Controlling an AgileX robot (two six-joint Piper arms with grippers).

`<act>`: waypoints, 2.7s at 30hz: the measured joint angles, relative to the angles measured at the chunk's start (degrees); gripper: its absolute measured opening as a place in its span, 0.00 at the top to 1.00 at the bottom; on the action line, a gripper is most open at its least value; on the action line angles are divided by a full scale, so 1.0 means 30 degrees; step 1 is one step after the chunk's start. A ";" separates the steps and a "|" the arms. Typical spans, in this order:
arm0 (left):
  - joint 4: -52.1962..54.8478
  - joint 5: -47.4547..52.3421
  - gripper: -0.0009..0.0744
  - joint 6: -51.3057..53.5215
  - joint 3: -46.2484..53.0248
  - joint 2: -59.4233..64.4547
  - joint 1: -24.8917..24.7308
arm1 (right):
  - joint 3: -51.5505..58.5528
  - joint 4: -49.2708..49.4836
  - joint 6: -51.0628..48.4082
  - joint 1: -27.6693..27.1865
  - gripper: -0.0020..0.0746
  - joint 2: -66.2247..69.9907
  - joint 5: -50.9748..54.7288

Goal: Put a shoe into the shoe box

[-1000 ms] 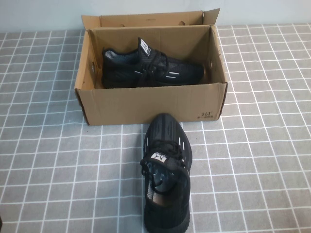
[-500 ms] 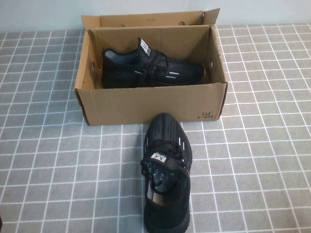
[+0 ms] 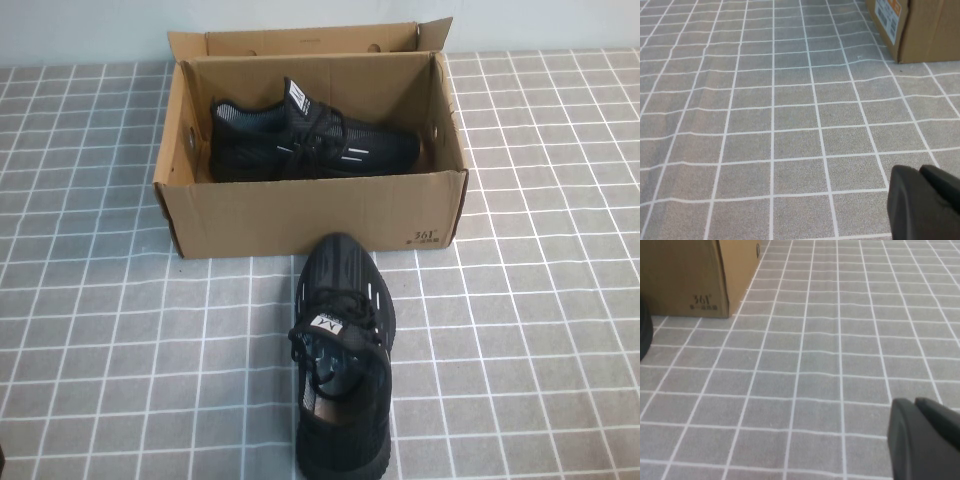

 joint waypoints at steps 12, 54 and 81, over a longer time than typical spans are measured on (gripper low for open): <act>0.0000 0.0000 0.99 0.0000 0.0000 0.0000 0.0000 | 0.0000 0.6751 0.0000 0.0000 0.99 0.0000 -0.5329; 0.0000 0.0000 0.99 0.0000 0.0000 0.0000 0.0000 | -2.3581 0.4640 -0.7387 1.1596 0.93 2.8060 1.2886; 0.0000 0.0000 0.99 0.0000 0.0000 0.0000 0.0000 | -2.7935 -0.0767 -0.9435 1.3250 0.31 3.4531 0.9460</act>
